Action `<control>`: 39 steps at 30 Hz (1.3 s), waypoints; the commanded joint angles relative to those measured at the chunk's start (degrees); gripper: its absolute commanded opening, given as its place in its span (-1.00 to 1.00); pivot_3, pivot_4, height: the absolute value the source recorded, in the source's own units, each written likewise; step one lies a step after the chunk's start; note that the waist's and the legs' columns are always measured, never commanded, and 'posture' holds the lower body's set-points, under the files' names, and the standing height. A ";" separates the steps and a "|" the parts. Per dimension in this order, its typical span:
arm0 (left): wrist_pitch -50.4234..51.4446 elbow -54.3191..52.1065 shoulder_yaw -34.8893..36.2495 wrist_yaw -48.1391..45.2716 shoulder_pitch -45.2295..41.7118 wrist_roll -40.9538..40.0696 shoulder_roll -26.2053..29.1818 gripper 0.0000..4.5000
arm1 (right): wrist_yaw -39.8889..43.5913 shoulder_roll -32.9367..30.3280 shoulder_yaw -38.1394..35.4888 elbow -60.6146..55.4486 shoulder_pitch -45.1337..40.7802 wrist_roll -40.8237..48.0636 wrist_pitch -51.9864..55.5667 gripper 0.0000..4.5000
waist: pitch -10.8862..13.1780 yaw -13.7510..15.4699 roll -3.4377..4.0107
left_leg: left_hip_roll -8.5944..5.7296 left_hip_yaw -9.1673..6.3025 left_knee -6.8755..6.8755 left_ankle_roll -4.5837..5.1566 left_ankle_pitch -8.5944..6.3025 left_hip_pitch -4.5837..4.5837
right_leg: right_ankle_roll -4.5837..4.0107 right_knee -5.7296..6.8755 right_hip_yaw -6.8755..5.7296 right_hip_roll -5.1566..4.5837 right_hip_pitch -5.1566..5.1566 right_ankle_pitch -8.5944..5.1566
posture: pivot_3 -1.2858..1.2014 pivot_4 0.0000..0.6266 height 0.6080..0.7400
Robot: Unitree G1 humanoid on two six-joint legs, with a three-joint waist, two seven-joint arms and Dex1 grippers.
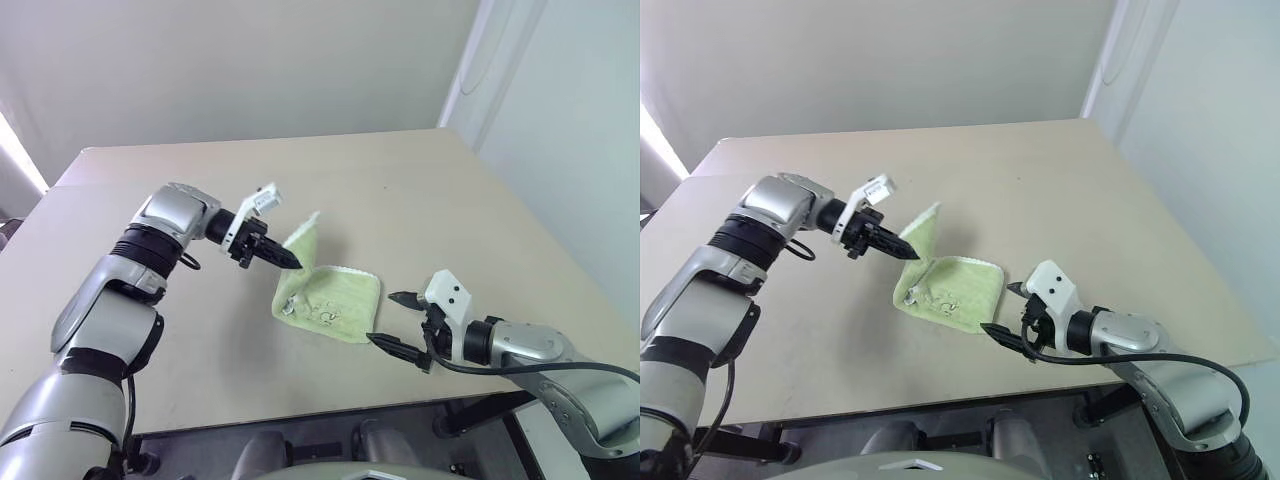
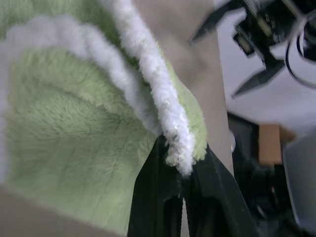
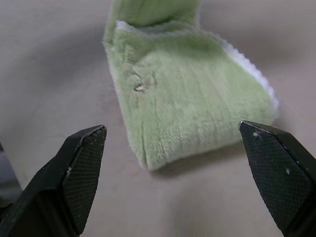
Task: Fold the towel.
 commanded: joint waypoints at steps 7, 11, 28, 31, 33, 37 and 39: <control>-6.23 0.19 -10.05 -0.27 -3.81 -5.32 -4.69 -0.97 | -3.39 0.62 -3.72 -4.73 1.81 1.56 1.05 1.00 | 0.02 0.23 -0.02 | -0.01 0.00 0.01 0.00 0.00 -0.01 | 0.01 -0.07 0.00 -0.02 0.04 0.00 | 0.03 -1.00 1.00; -6.18 0.00 -12.23 -0.27 -3.65 -7.44 -6.42 -0.97 | -4.49 0.75 -4.02 -5.47 2.37 1.58 1.72 1.00 | 0.02 0.06 -0.02 | 0.00 0.00 0.01 0.07 -0.04 -0.04 | 0.01 -0.09 0.00 -0.01 0.02 -0.01 | 0.03 -1.00 1.00; -11.26 3.31 -13.66 -0.27 -2.18 -7.01 -10.02 0.82 | -5.81 -0.39 -5.02 -6.12 3.47 1.25 2.65 1.00 | 0.04 0.16 -0.03 | 0.00 0.00 0.03 0.13 -0.07 -0.04 | 0.01 -0.10 0.01 0.01 0.03 -0.01 | 0.03 -1.00 1.00; -10.68 3.19 -12.30 -0.27 -3.14 -8.41 -9.19 0.98 | -5.55 -0.41 -6.03 -5.83 3.48 1.77 2.47 1.00 | 0.04 0.14 -0.03 | 0.00 0.00 0.03 0.13 -0.08 -0.04 | 0.01 -0.11 0.01 0.01 0.03 -0.02 | 0.03 -1.00 1.00; -10.98 3.77 -10.65 -0.27 -3.80 -8.86 -8.71 0.98 | -5.21 -0.09 -7.79 -5.62 3.34 2.87 2.35 1.00 | 0.04 0.18 -0.03 | 0.00 -0.01 0.03 0.13 -0.07 -0.04 | 0.01 -0.11 0.01 0.01 0.03 -0.01 | 0.03 -1.00 1.00; -13.87 7.45 -3.42 -0.27 -5.68 -7.94 -7.31 0.98 | -5.30 2.30 -12.39 -5.74 0.83 8.96 3.14 1.00 | 0.09 0.07 -0.04 | 0.00 -0.01 0.03 0.13 -0.08 -0.03 | 0.02 -0.11 0.00 0.01 0.03 -0.01 | 0.03 -1.00 1.00; -17.66 10.89 1.15 0.34 -5.95 -5.42 -7.27 0.98 | -6.25 3.75 -13.10 -4.85 -1.65 11.39 3.98 1.00 | 0.10 -0.02 -0.03 | 0.01 -0.01 0.03 0.13 -0.08 -0.01 | 0.02 -0.10 0.00 0.04 0.02 -0.01 | 0.03 -1.00 1.00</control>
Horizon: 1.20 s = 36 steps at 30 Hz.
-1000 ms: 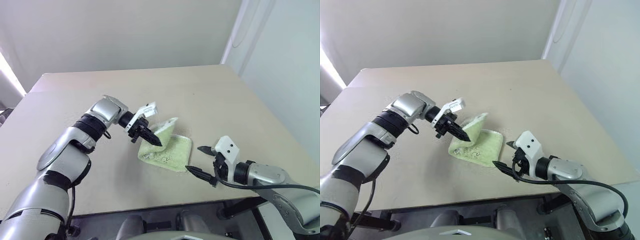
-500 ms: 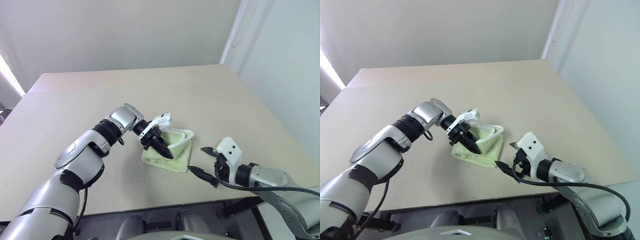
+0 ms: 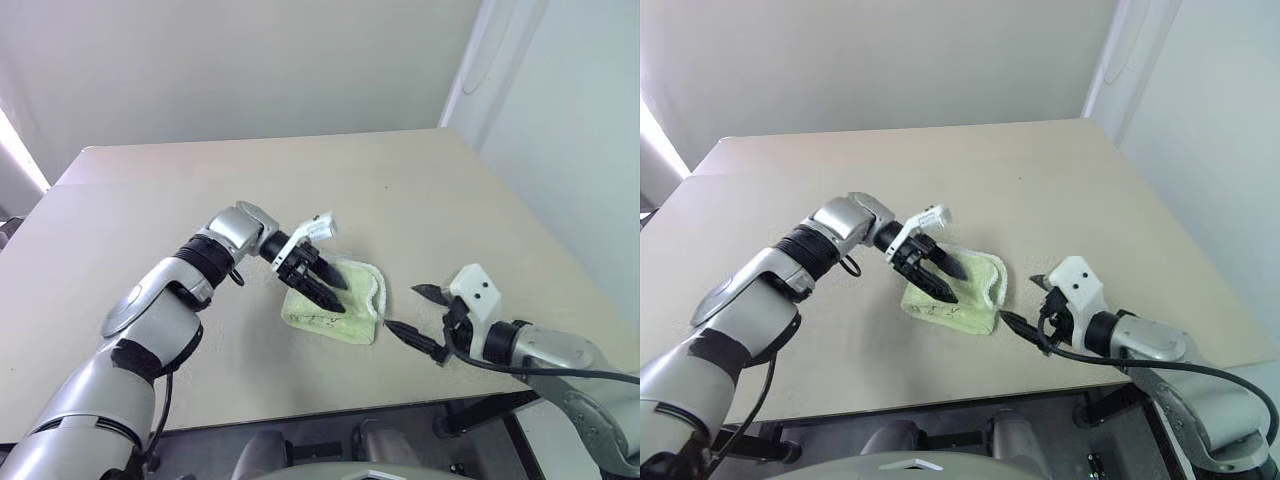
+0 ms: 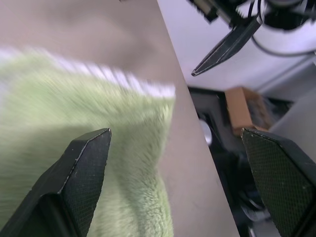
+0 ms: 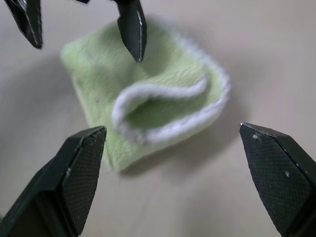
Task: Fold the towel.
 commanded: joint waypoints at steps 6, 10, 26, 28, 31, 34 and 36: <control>-15.78 11.05 12.87 6.93 0.02 11.90 -0.18 0.98 | -3.65 5.03 2.99 6.05 -11.89 1.92 1.12 1.00 | -0.02 0.15 0.06 | 0.01 0.00 -0.03 0.00 0.00 0.03 | -0.01 -0.01 0.00 0.01 0.04 0.01 | 0.03 -1.00 1.00; -21.36 11.55 14.75 9.53 3.25 16.65 -1.66 0.98 | -4.14 7.13 8.13 11.72 -15.63 -2.24 -0.76 1.00 | -0.02 0.34 0.05 | 0.01 0.01 -0.03 0.00 0.00 -0.04 | -0.01 -0.01 0.01 0.01 -0.01 0.02 | 0.03 -1.00 1.00; -34.97 2.42 16.82 14.68 18.08 28.26 -0.68 0.98 | -5.45 12.38 23.76 20.20 -13.51 -15.61 -4.48 1.00 | -0.05 0.20 0.10 | -0.01 0.01 0.01 0.00 0.00 0.10 | 0.00 0.09 0.03 -0.01 0.10 0.03 | 0.03 -1.00 1.00; -36.07 3.19 17.35 16.02 18.54 28.96 -1.31 0.98 | -5.54 12.32 23.68 20.95 -13.29 -16.62 -4.48 1.00 | -0.06 0.27 0.10 | -0.01 0.01 0.02 0.00 0.00 0.11 | 0.00 0.09 0.03 -0.01 0.11 0.03 | 0.03 -1.00 1.00; -36.84 5.60 19.03 17.96 18.05 28.92 -2.71 0.98 | -5.55 12.22 22.95 21.91 -13.53 -17.49 -3.59 1.00 | -0.16 0.27 0.19 | -0.01 0.01 0.02 0.00 0.00 0.12 | 0.00 0.10 0.03 0.00 0.13 0.03 | 0.03 -1.00 1.00; -37.80 7.89 20.42 18.66 17.20 28.87 -3.61 0.98 | -4.03 10.19 24.35 22.44 -13.51 -19.04 -2.63 1.00 | -0.18 0.30 0.20 | -0.02 0.00 0.04 0.00 0.00 0.16 | 0.01 0.09 0.02 0.00 0.20 0.03 | 0.03 -1.00 1.00; -38.99 9.37 20.94 18.57 16.98 29.26 -3.73 0.98 | -2.91 9.52 24.78 22.03 -13.39 -19.28 -2.54 1.00 | -0.20 0.32 0.18 | -0.03 -0.01 0.07 0.00 0.00 0.16 | 0.02 0.09 0.03 0.00 0.23 0.03 | 0.03 -1.00 1.00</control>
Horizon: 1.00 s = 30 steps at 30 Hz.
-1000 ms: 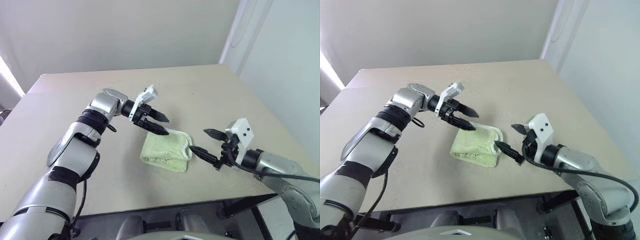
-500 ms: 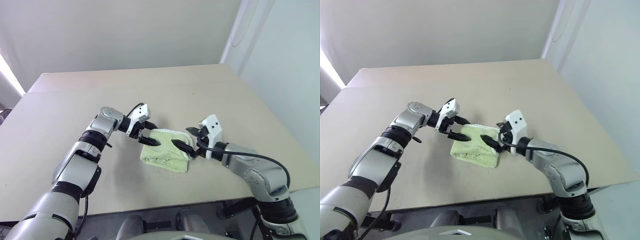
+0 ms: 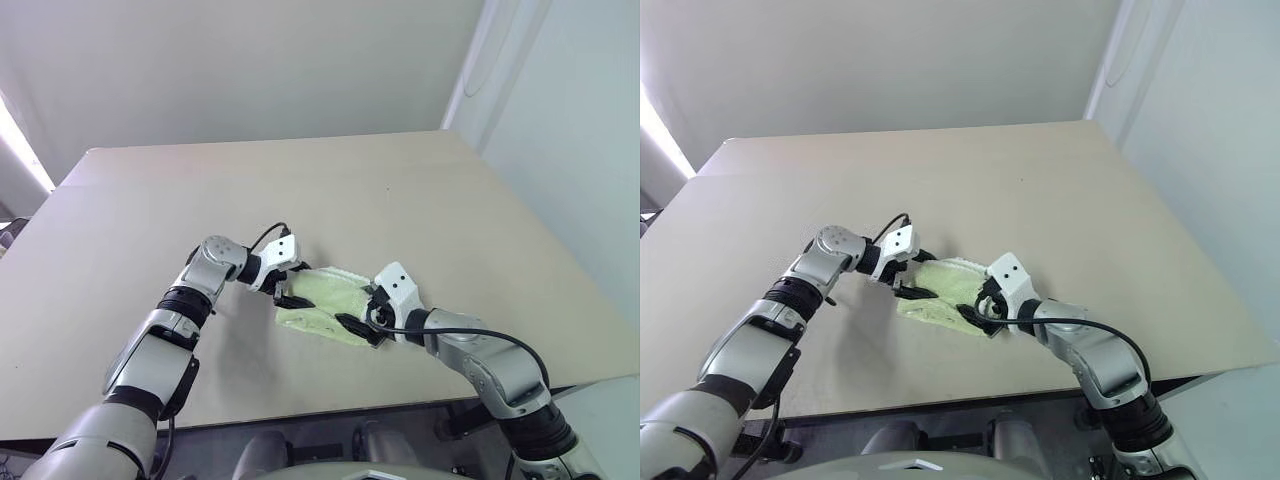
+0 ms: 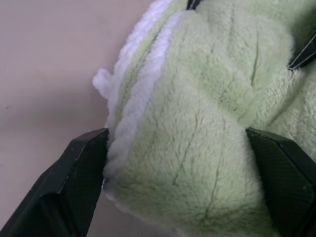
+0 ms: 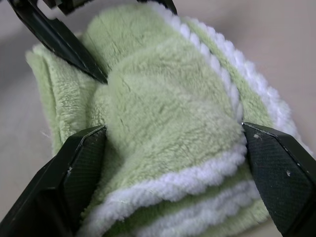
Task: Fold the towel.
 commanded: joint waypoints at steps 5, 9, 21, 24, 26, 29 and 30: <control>-0.67 4.75 3.12 -2.22 -2.04 -0.11 -0.11 0.98 | 2.69 -0.19 -4.16 -1.41 -1.03 1.74 0.51 1.00 | -0.04 -0.06 0.00 | 0.00 -0.03 0.00 0.00 0.00 0.01 | 0.00 0.00 -0.01 0.02 0.01 0.00 | 0.03 -1.00 1.00; 7.20 2.34 4.08 -14.04 -2.25 -2.73 1.88 0.98 | 5.34 -0.74 -7.31 -3.87 -0.97 4.76 -0.14 1.00 | -0.03 -0.34 0.01 | 0.00 -0.03 0.00 0.00 0.00 -0.02 | 0.00 0.00 -0.01 0.03 -0.01 0.00 | 0.03 -1.00 1.00; 15.49 0.98 11.74 -12.92 -8.10 -6.08 5.91 0.98 | 10.60 -3.26 -10.04 -9.83 -1.28 9.33 0.25 1.00 | 0.02 -0.15 -0.02 | 0.02 -0.06 -0.01 0.01 -0.01 -0.08 | 0.00 -0.02 -0.02 0.03 -0.09 -0.01 | 0.03 -1.00 1.00; 16.22 -0.98 11.72 -13.55 -8.01 -5.38 7.05 0.98 | 13.01 -4.99 -9.34 -11.63 -2.73 9.77 -0.58 1.00 | 0.04 -0.40 0.01 | 0.02 -0.05 -0.04 0.02 -0.01 -0.08 | 0.01 -0.02 -0.01 0.04 -0.11 -0.01 | 0.03 -1.00 1.00; 16.36 -2.30 11.28 -13.98 -7.44 -4.75 7.87 0.98 | 15.20 -6.70 -8.01 -12.52 -3.60 9.24 -1.65 1.00 | 0.05 -0.44 0.02 | 0.02 -0.05 -0.04 0.01 -0.01 -0.11 | 0.00 -0.01 -0.01 0.04 -0.16 -0.01 | 0.03 -1.00 1.00; 18.57 -5.46 10.89 -15.35 -5.89 -4.89 9.32 0.98 | 19.71 -9.78 -3.81 -12.23 -5.36 7.01 -3.95 1.00 | 0.05 -0.47 0.04 | 0.04 -0.07 -0.05 0.01 -0.01 -0.08 | 0.00 0.00 -0.02 0.06 -0.15 -0.01 | 0.03 -1.00 1.00; 19.39 -6.83 10.66 -15.85 -5.20 -4.91 9.86 0.98 | 20.82 -10.76 -1.93 -11.45 -5.96 5.55 -4.87 1.00 | 0.05 -0.43 0.04 | 0.04 -0.05 -0.05 0.01 -0.01 -0.07 | 0.00 0.01 -0.01 0.06 -0.15 -0.01 | 0.03 -1.00 1.00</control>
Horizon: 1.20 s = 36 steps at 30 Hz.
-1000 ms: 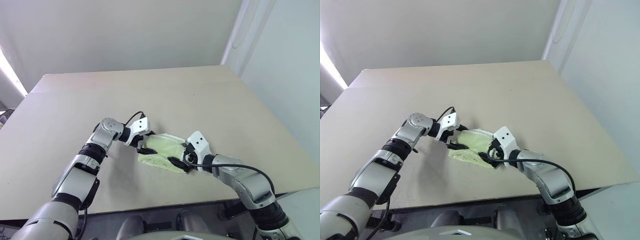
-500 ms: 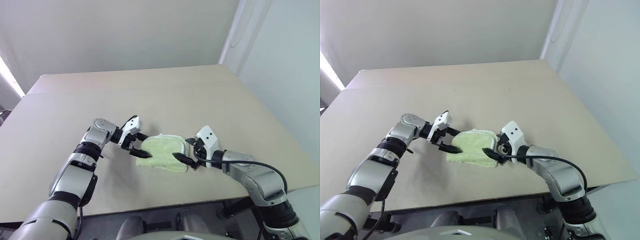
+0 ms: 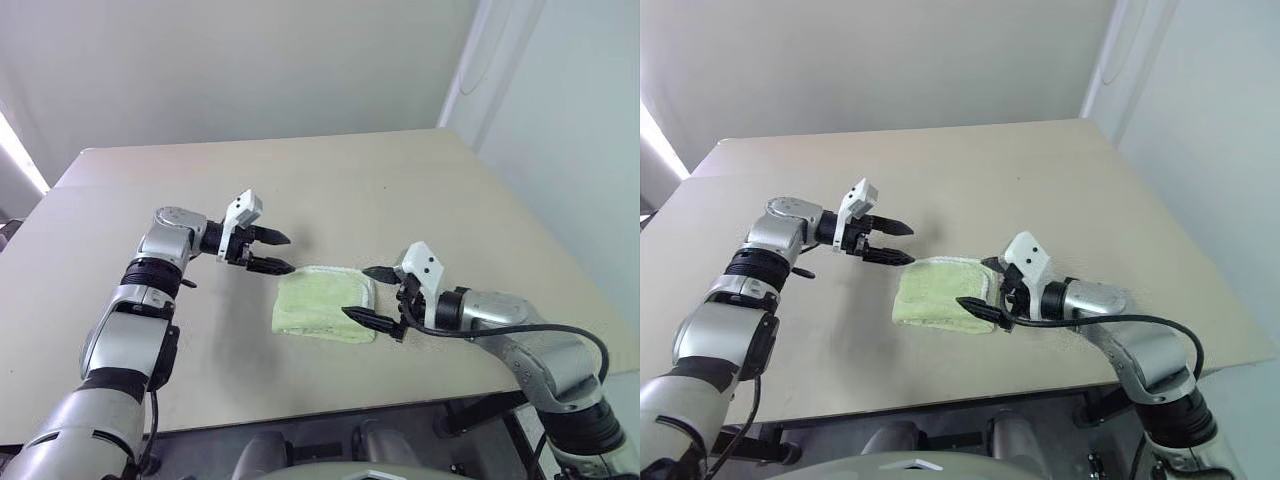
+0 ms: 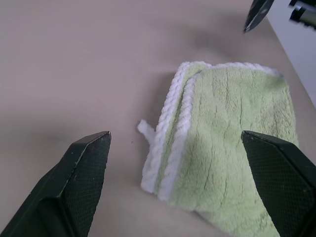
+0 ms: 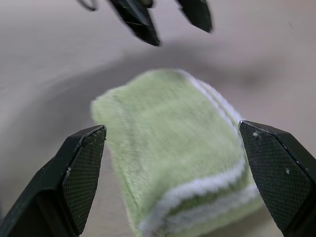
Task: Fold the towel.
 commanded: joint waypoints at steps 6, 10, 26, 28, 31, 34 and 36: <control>7.36 -16.39 -1.62 -3.52 6.51 -3.24 6.67 0.98 | 6.85 -2.35 12.36 4.67 -5.00 -10.88 -9.65 1.00 | 0.02 0.05 -0.02 | 0.00 0.02 0.00 0.00 0.00 -0.04 | 0.00 -0.01 0.00 -0.02 -0.02 0.00 | 0.03 -1.00 1.00; 9.16 -23.52 -0.45 -3.36 10.90 -4.19 9.25 0.98 | 6.62 0.16 15.44 7.02 -6.36 -14.12 -12.09 1.00 | 0.02 0.08 -0.01 | 0.00 0.01 0.00 0.00 0.00 -0.03 | -0.01 -0.01 0.00 -0.02 -0.03 0.00 | 0.03 -1.00 1.00; 14.34 -31.90 -0.88 0.69 15.43 -6.68 10.36 0.98 | 2.17 4.36 20.03 15.14 -6.64 -27.97 -17.20 1.00 | 0.03 0.00 0.01 | 0.00 0.01 0.01 -0.01 0.00 0.00 | -0.01 0.06 0.00 0.01 -0.04 0.00 | 0.03 -1.00 1.00; 14.39 -31.94 -0.87 0.95 15.50 -6.71 10.35 0.98 | 2.14 4.30 20.23 14.80 -6.14 -28.98 -17.44 1.00 | 0.03 0.01 0.01 | 0.00 0.01 0.01 -0.01 0.00 -0.01 | -0.02 0.06 0.00 0.01 -0.06 -0.01 | 0.03 -1.00 1.00; 14.78 -32.01 -0.75 1.05 15.50 -6.99 10.44 0.98 | 2.30 3.93 20.83 14.66 -5.74 -30.90 -18.18 1.00 | 0.03 0.02 0.01 | -0.01 0.02 0.01 -0.01 0.00 -0.02 | -0.01 0.05 0.01 0.00 -0.05 0.00 | 0.03 -1.00 1.00; 15.36 -32.70 -0.72 0.60 15.79 -7.55 10.97 0.98 | 2.43 3.64 21.24 15.04 -5.79 -32.85 -19.42 1.00 | 0.03 0.02 0.01 | 0.00 0.02 0.01 -0.01 0.01 -0.01 | -0.01 0.06 0.01 0.00 -0.05 0.00 | 0.03 -1.00 1.00; 15.93 -33.57 -0.62 0.26 16.30 -8.10 11.44 0.98 | 2.78 3.40 21.58 15.29 -5.80 -33.88 -20.20 1.00 | 0.03 0.00 0.01 | 0.00 0.01 0.01 -0.01 0.00 0.01 | -0.01 0.08 0.01 0.00 -0.05 0.00 | 0.03 -1.00 1.00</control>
